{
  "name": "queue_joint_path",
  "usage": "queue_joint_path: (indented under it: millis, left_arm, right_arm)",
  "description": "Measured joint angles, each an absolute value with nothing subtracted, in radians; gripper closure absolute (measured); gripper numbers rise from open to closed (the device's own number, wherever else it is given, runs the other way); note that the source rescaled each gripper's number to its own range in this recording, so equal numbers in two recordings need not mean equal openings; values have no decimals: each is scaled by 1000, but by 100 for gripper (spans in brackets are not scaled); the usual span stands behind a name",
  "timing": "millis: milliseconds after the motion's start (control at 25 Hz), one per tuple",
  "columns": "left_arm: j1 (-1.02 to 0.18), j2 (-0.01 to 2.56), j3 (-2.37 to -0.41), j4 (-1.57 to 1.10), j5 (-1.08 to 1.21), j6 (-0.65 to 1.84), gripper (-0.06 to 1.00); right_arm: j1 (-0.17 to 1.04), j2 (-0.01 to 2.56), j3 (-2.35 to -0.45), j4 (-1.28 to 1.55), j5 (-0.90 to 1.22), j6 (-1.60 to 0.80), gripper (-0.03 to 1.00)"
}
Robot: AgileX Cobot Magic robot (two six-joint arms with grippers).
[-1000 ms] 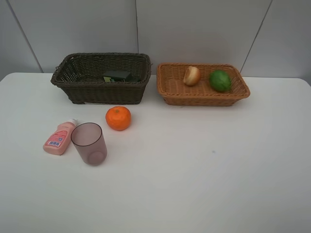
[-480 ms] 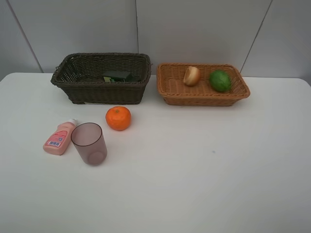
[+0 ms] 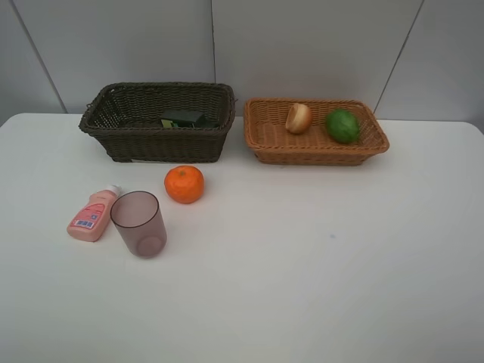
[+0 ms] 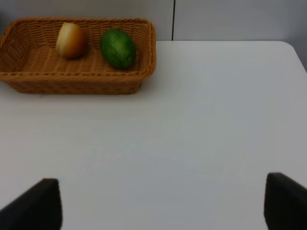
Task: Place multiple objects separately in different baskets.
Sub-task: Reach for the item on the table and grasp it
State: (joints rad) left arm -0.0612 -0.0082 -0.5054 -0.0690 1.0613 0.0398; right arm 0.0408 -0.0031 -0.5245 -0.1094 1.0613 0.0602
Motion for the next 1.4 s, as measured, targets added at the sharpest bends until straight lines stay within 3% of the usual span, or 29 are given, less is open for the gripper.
queue_joint_path:
  millis: [1400]
  left_arm:
    - [-61,-8,-505,-69,1061,40,-5]
  right_arm:
    - [41,-3,-523,-109,1061,68,13]
